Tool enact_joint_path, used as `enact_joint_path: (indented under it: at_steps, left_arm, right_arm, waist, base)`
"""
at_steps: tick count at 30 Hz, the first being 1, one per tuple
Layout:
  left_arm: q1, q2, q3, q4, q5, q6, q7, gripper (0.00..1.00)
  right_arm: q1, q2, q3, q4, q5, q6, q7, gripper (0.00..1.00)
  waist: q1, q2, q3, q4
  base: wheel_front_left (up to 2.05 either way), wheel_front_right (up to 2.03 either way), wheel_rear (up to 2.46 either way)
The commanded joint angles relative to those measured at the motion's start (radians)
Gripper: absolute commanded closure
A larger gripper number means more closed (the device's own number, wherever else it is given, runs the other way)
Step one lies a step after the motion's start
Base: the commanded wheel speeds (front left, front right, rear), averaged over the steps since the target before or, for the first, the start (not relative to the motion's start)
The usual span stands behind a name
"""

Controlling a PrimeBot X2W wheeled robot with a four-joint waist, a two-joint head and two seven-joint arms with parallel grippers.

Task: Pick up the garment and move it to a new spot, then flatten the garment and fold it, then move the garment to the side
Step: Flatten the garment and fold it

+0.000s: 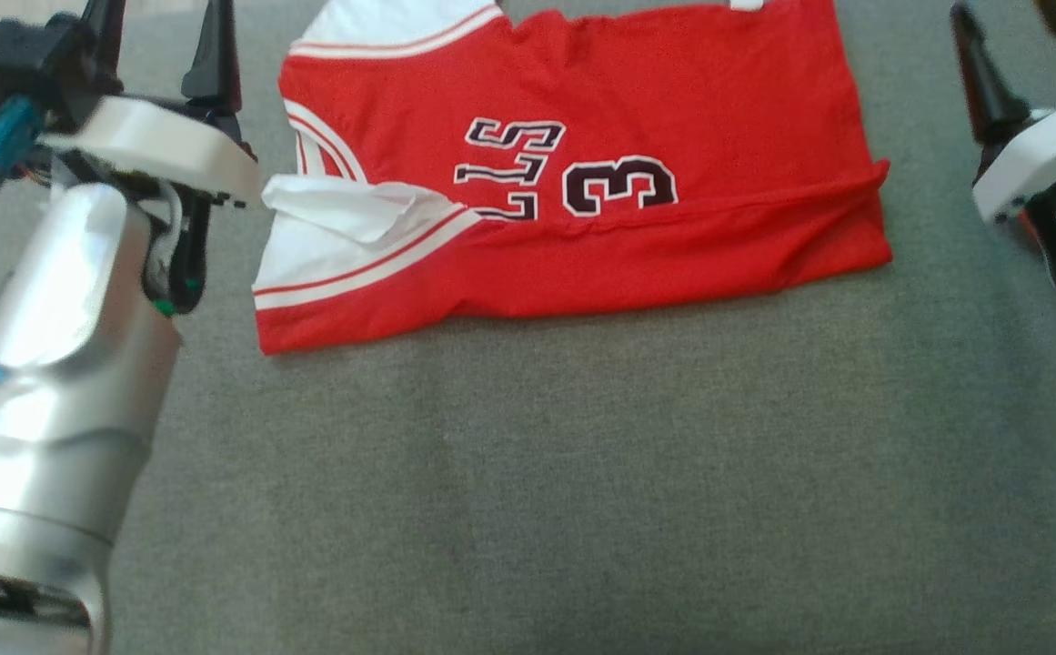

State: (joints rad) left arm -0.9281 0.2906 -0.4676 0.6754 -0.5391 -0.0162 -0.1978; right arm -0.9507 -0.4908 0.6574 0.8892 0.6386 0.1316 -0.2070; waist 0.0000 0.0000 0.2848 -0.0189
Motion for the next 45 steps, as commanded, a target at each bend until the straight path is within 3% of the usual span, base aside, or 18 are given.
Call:
enact_joint_path:
  at_steps: [1, 3, 8, 13, 19, 26, 32, 45]
  left_arm:
    - [-0.002, 0.024, 0.051, -0.033, -0.008, 0.013, -0.033, 0.00]
    - [0.037, 0.014, 0.066, -0.055, -0.006, 0.022, -0.053, 0.00]
    - [0.177, -0.022, 0.122, -0.182, 0.022, 0.057, -0.063, 0.00]
    - [0.372, -0.075, 0.162, -0.288, 0.080, 0.075, -0.064, 0.00]
    - [0.534, -0.128, 0.185, -0.274, 0.121, 0.076, -0.064, 0.00]
    - [0.568, -0.151, 0.211, -0.251, 0.162, 0.067, -0.064, 0.00]
    - [0.526, -0.150, 0.213, -0.147, 0.187, 0.081, -0.054, 0.00]
    - [0.377, -0.121, 0.203, 0.160, 0.198, 0.141, 0.119, 0.00]
  right_arm:
    - [0.015, 0.011, -0.052, -0.017, -0.011, -0.001, -0.037, 0.00]
    - [0.037, 0.023, -0.132, -0.038, -0.039, -0.001, -0.052, 0.00]
    - [0.200, 0.082, -0.409, -0.254, -0.203, -0.001, -0.054, 0.00]
    - [0.422, 0.194, -0.546, -0.380, -0.385, -0.001, -0.055, 0.00]
    - [0.583, 0.299, -0.599, -0.425, -0.504, -0.001, -0.034, 0.00]
    - [0.649, 0.355, -0.631, -0.478, -0.553, -0.001, -0.018, 0.00]
    - [0.648, 0.376, -0.622, -0.528, -0.561, -0.001, 0.001, 0.00]
    - [0.605, 0.377, -0.599, -0.595, -0.544, -0.001, 0.024, 0.00]
  waist:
    - [0.0000, 0.0000, -0.033, 0.003]
    - [0.0000, 0.0000, -0.056, 0.003]
    - [0.0000, 0.0000, -0.108, 0.002]
    - [0.0000, 0.0000, -0.162, 0.003]
    - [0.0000, 0.0000, -0.195, -0.002]
    - [0.0000, 0.0000, -0.192, -0.010]
    - [0.0000, 0.0000, -0.150, -0.030]
    - [0.0000, 0.0000, -0.050, -0.079]
  base:
    - [0.00, 0.00, 0.00]
    - [0.00, 0.00, 0.00]
    - [0.00, 0.00, 0.00]
    - [0.00, 0.00, 0.00]
    - [0.00, 0.00, 0.00]
    - [0.00, 0.00, 0.00]
    - [0.00, 0.00, 0.00]
    - [0.00, 0.00, 0.00]
